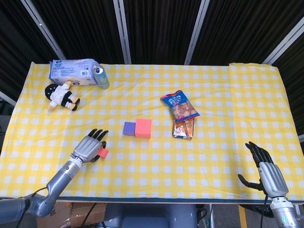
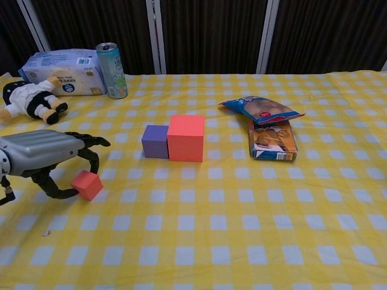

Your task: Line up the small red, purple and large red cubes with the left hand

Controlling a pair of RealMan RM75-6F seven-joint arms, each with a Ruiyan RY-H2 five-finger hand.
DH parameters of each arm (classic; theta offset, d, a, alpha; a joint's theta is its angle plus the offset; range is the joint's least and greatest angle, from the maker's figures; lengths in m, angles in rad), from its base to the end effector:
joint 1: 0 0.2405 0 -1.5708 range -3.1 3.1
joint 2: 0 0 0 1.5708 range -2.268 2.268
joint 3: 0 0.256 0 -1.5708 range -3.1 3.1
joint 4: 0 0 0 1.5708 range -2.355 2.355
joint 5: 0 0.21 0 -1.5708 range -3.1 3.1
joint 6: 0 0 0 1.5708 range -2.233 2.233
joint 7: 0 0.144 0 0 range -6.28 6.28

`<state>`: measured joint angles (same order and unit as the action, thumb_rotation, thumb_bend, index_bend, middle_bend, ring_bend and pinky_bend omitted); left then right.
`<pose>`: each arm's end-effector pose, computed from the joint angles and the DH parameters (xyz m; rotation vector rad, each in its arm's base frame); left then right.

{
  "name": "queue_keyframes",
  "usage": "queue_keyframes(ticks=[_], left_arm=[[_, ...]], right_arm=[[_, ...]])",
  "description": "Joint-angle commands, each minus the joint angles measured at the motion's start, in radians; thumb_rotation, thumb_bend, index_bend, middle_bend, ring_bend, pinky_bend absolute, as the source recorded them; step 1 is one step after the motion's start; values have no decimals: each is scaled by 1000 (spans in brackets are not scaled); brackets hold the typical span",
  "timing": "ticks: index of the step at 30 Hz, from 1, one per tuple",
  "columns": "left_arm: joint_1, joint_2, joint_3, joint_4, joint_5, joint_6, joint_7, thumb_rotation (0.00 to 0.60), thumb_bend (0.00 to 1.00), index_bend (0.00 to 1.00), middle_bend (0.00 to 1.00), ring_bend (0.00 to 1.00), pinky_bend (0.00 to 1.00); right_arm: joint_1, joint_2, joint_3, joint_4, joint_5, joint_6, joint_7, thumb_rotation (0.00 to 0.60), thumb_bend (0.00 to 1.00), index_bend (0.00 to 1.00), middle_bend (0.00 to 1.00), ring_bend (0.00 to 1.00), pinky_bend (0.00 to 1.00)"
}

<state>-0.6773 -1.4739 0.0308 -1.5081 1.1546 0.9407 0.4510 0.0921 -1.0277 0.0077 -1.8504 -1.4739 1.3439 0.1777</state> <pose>-0.2105 0.2942 -0.0215 -2.0568 -0.8428 -0.6144 -0.2806 -0.1680 0.1432 1.3480 -1.3058 1.0164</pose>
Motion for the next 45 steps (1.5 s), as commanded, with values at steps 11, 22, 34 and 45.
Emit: queue_keyframes(ticks=[11,22,34,45], left_arm=[[-25,58,-161,-101,-286,50,76,600,404,437,0,0,0],[-171,-61,-270,-1,-623,68,253,600,403,427,0,0,0],[-269,-186,-298,140,-738,55,323,600,403,425,0,0,0],[-302,-238,-297,185,-750,40,329,600,403,423,0,0,0]], right_arm=[[2,0,-2,-1,-3,-3,0,600,344,0,0,0,0],[4,3,-2,-3,2,-10,8,600,344,0,0,0,0],[5,9,-3,-5,2,-15,26,600,344,0,0,0,0],[6,9,-2,-6,2,-15,29,600,345,0,0,0,0]])
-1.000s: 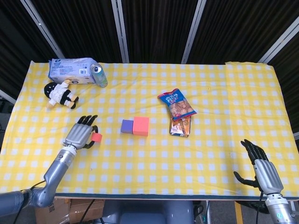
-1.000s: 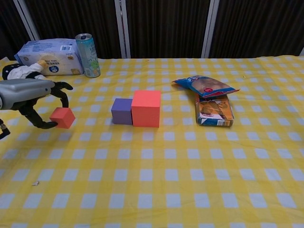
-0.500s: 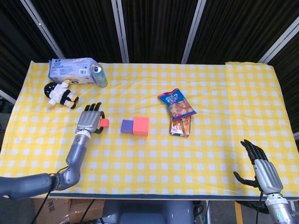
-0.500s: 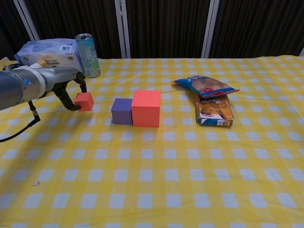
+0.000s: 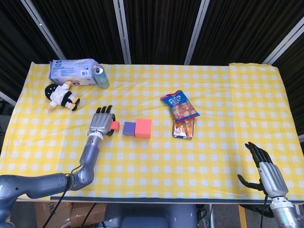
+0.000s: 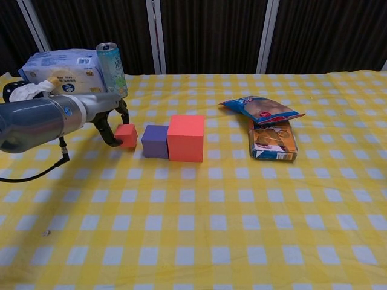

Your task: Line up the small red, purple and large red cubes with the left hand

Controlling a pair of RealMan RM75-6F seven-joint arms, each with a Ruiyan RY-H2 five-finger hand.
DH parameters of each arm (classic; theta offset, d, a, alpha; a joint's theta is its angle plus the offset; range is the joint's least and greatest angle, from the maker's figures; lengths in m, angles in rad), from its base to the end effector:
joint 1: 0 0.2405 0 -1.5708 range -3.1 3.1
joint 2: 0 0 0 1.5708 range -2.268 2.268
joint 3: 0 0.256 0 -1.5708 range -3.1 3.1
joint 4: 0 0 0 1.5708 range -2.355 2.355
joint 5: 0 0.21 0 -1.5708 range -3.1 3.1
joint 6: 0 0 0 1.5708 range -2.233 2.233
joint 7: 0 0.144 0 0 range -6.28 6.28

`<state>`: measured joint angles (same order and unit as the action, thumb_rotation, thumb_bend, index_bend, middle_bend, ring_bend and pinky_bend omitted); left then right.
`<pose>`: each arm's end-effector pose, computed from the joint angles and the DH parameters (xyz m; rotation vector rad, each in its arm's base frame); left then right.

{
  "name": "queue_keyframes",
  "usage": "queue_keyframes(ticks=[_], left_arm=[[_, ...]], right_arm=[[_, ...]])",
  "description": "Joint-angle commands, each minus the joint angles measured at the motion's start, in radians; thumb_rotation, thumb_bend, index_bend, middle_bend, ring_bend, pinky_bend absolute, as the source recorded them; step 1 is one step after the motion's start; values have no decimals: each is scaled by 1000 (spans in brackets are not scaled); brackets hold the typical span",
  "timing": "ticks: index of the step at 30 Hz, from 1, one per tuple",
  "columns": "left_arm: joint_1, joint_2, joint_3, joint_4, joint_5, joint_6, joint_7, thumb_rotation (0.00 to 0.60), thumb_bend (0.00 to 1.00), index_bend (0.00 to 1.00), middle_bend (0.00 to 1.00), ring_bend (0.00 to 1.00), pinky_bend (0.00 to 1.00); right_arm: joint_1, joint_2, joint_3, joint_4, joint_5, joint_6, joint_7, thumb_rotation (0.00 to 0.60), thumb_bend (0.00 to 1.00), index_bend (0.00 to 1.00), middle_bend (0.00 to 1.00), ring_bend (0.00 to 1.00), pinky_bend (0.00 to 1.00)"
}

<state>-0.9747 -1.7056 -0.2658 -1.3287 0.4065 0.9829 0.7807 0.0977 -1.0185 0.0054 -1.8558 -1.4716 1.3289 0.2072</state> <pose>-0.1296 0.3918 -0.0491 -1.6772 -1.0810 -0.5689 -0.2804 -0.1686 0.1433 1.3438 -1.3377 1.0239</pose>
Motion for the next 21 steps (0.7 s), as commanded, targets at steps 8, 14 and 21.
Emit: queue_keyframes(ticks=[8,14,21], left_arm=[[-22,-34,5,21,-7,-5,11,600,402,417,0,0,0],[-29,-49,9,31,-8,-9,10,600,344,384,0,0,0],[-20,-42,12,13,13,-3,-11,600,297,315,0,0,0]], right_arm=[[-2,1,0,0,0,3,2,600,344,0,0,0,0],[-2,2,0,1,-1,4,6,600,344,0,0,0,0],[-3,4,-2,1,-3,5,8,600,345,0,0,0,0]])
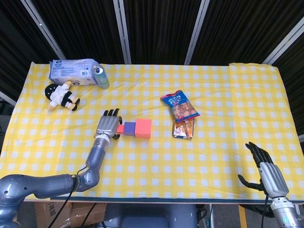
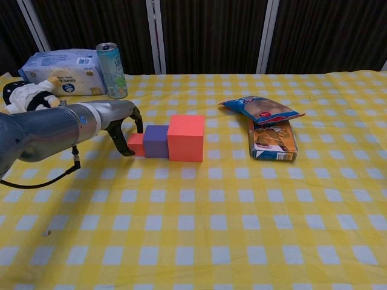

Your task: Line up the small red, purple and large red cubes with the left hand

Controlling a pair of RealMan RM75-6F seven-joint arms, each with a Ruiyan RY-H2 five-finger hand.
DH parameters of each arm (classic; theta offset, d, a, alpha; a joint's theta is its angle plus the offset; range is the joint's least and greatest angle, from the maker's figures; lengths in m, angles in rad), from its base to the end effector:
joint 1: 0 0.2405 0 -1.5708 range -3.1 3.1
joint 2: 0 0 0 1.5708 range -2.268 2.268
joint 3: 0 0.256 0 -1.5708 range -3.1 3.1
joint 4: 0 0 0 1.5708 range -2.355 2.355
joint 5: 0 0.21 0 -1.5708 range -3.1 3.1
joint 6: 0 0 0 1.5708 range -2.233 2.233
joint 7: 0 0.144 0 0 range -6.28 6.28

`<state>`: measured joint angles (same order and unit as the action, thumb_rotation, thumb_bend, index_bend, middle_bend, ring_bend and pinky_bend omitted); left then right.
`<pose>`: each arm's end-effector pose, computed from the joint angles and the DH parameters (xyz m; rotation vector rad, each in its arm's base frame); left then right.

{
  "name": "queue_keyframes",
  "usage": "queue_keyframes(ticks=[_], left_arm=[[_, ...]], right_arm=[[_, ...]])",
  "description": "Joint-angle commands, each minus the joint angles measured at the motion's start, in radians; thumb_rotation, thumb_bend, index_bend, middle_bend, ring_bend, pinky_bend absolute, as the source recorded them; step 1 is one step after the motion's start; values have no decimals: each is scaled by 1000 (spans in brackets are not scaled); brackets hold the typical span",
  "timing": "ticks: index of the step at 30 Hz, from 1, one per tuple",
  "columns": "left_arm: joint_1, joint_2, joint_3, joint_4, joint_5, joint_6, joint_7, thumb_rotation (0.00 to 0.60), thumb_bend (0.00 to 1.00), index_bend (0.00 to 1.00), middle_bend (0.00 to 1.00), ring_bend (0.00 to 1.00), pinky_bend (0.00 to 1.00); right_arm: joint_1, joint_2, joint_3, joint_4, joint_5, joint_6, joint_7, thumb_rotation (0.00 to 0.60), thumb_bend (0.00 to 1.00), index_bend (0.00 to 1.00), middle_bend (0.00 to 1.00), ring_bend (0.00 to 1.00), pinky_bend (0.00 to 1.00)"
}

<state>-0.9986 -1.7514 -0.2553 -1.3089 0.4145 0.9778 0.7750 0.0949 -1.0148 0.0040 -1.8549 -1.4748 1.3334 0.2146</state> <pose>-0.1174 0.3859 -0.0661 -1.7202 -1.0808 -0.5807 -0.2809 -0.1676 0.1448 1.3400 -1.3378 1.0270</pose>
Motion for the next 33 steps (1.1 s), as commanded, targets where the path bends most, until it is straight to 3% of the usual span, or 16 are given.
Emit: queue_keyframes(ticks=[1,11,17,25,33], left_arm=[[6,8,3,-14,9,4,-8,600,297,306,0,0,0],[71,125,37,-194,35,61,-34,600,310,227,0,0,0],[106,207,68,-303,41,91,-34,600,456,218,0,0,0],[135,239,115,-363,29,103,-35,600,492,217,0,0,0],[125,203,117,-340,39,110,-33,600,492,207,0,0,0]], right_arm=[[0,0,0,0,0,0,0,600,344,0,0,0,0],[-3,0,0,0,2,4,-1,600,345,0,0,0,0],[-2,-1,0,-2,2,3,-3,600,345,0,0,0,0],[-6,-5,0,-4,1,10,-10,600,344,0,0,0,0],[-9,-7,0,-2,-6,19,-9,600,345,0,0,0,0]])
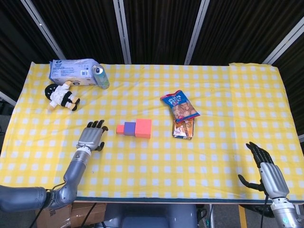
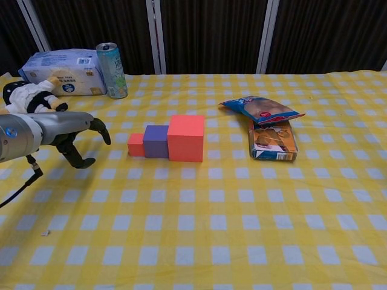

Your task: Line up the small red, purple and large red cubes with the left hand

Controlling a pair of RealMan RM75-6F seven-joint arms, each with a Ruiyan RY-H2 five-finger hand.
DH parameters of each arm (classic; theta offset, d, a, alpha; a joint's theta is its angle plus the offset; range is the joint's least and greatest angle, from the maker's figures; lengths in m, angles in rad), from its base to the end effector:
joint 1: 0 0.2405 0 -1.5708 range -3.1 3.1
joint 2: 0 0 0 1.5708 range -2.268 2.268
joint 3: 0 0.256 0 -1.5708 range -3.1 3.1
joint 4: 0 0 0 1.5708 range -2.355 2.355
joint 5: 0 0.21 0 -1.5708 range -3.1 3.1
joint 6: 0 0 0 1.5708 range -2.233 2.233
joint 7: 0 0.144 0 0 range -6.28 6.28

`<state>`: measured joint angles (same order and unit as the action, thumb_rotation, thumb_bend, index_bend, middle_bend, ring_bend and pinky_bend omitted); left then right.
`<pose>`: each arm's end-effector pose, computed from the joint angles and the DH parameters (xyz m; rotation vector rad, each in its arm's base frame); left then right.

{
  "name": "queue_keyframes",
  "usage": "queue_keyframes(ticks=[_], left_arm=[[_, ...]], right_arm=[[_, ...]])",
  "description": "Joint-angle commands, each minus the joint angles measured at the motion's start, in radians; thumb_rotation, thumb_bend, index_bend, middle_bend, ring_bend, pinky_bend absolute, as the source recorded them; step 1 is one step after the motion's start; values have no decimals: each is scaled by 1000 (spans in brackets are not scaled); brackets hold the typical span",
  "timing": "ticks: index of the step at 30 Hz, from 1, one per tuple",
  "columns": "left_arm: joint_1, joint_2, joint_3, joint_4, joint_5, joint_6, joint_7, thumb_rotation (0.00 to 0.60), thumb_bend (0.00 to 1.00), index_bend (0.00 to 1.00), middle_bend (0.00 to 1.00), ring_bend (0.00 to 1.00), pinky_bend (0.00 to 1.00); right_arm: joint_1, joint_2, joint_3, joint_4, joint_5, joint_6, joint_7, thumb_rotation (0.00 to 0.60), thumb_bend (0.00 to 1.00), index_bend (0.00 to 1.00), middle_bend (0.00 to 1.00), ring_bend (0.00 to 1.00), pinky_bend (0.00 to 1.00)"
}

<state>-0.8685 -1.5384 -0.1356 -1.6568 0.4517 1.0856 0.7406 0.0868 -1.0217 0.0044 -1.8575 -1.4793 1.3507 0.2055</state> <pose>-0.1578 0.3316 -0.0240 -1.7381 -1.1396 -0.5125 -0.2797 -0.1659 0.1448 1.3313 -1.3267 1.0370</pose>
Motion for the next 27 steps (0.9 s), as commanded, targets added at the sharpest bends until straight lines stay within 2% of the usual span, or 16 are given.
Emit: queue_keyframes(ticks=[1,14,27], left_arm=[[-8,-17,-4,13,1,2,3,600,492,206,0,0,0],[-47,-104,-29,84,-27,-8,21,600,492,204,0,0,0],[-49,-123,-28,89,-15,-7,19,600,492,194,0,0,0]], right_arm=[[-1,0,0,1,-2,2,2,600,345,0,0,0,0],[-1,2,0,3,-5,2,12,600,345,0,0,0,0],[-2,1,-3,4,-11,3,8,600,344,0,0,0,0]])
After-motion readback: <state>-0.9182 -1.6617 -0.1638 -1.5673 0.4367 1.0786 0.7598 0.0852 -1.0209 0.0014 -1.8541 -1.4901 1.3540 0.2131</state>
